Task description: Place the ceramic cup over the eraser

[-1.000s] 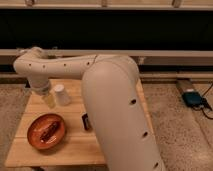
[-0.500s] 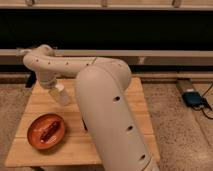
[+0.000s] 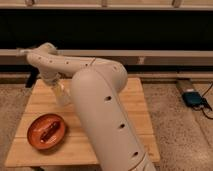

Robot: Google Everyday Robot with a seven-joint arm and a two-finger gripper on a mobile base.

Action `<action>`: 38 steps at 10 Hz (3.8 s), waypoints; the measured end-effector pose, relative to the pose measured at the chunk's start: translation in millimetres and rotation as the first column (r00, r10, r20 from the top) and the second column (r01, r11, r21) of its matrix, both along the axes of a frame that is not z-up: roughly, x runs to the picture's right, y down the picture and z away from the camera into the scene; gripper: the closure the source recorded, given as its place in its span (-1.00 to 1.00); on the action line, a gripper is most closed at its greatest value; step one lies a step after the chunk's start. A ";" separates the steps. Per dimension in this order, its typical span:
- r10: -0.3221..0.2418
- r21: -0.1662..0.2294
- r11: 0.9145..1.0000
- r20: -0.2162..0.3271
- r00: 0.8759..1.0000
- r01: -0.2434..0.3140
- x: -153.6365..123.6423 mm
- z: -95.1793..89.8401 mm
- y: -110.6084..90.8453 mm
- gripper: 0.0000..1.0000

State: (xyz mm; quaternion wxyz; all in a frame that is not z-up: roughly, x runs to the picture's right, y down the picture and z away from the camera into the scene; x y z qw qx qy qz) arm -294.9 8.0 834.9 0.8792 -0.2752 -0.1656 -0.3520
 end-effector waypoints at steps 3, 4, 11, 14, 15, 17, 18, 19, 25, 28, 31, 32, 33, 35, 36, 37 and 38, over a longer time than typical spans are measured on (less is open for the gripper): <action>0.000 0.022 1.000 -0.007 1.000 0.000 1.7 10.7 -7.5 -0.42; 0.001 0.027 1.000 -0.011 1.000 -0.001 3.3 15.9 -8.5 -0.42; 0.009 0.019 1.000 -0.071 0.997 -0.007 18.0 54.7 -0.3 -0.29; 0.002 0.008 1.000 -0.079 0.997 -0.001 14.7 60.7 6.8 0.24; 0.003 0.002 1.000 -0.081 0.997 -0.002 15.7 62.6 9.6 0.46; 0.002 0.001 1.000 -0.079 0.997 -0.002 15.6 62.6 10.6 0.63; 0.002 0.002 1.000 -0.079 0.997 -0.002 15.4 62.1 10.2 0.63; 0.003 0.002 1.000 -0.079 0.997 -0.002 15.4 62.1 10.1 0.63; -0.014 0.063 0.998 -0.066 0.998 0.018 17.4 -39.5 15.2 0.63; 0.003 0.106 0.994 -0.064 0.998 0.004 27.8 -122.0 33.6 0.63; 0.024 0.148 0.989 -0.096 0.995 -0.010 42.2 -172.9 45.3 0.63; 0.040 0.160 0.987 -0.125 0.991 -0.020 57.3 -180.8 48.4 0.63; 0.058 0.171 0.985 -0.154 0.986 -0.031 72.4 -187.9 49.3 0.63; 0.096 0.192 0.980 -0.191 0.977 -0.059 93.8 -204.8 44.3 0.63; 0.110 0.195 0.978 -0.203 0.973 -0.070 100.8 -207.4 42.9 0.63; 0.131 0.196 0.977 -0.222 0.966 -0.087 113.3 -210.3 43.3 0.63; 0.149 0.196 0.975 -0.240 0.959 -0.103 125.8 -210.9 43.1 0.63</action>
